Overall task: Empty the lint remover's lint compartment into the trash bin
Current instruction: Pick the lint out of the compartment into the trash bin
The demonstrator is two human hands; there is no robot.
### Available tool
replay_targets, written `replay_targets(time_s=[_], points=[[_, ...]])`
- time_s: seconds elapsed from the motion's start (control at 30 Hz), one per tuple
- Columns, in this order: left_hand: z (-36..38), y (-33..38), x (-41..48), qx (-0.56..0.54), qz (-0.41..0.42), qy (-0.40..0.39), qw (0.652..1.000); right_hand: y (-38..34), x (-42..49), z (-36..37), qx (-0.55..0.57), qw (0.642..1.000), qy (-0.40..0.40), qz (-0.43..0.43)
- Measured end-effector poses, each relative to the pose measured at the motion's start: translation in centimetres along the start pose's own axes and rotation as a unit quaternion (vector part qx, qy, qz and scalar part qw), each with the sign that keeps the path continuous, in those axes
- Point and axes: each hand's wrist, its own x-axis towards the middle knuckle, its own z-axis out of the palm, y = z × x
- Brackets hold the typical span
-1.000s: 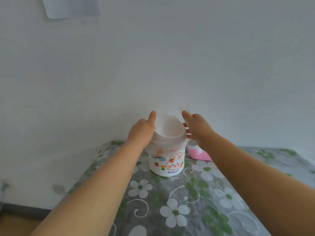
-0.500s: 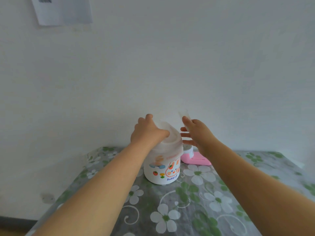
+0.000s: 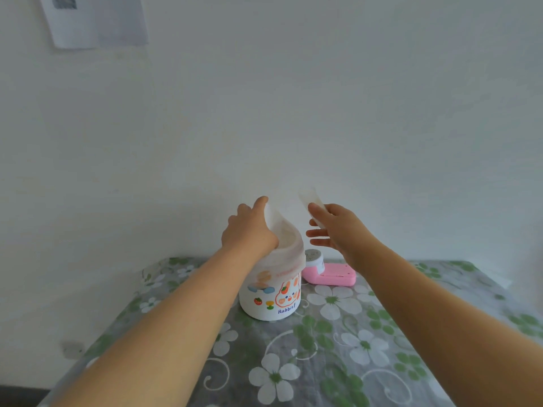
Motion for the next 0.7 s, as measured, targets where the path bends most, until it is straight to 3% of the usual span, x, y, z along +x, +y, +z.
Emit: replay_targets(time_s=[0.23,0.4,0.57,0.7], points=[[-0.2,0.0,0.1,-0.004,0.006,-0.009,1.000,0.1,0.0,-0.6,0.075,0.997,0.004,0.022],[-1.0,0.4,0.1,-0.049,0.033,0.040,0.997,-0.7,0.0,-1.8,0.141,0.990,-0.024,0.002],[-2.1,1.0,-0.2,-0.102,0.134,0.095,0.981,-1.7,0.0,-2.9,0.075,0.995,-0.050,-0.034],[-2.0,1.3,-0.6,-0.119,0.173,0.096,0.973,-2.4,0.1,-3.4,0.064,0.994,-0.082,-0.040]])
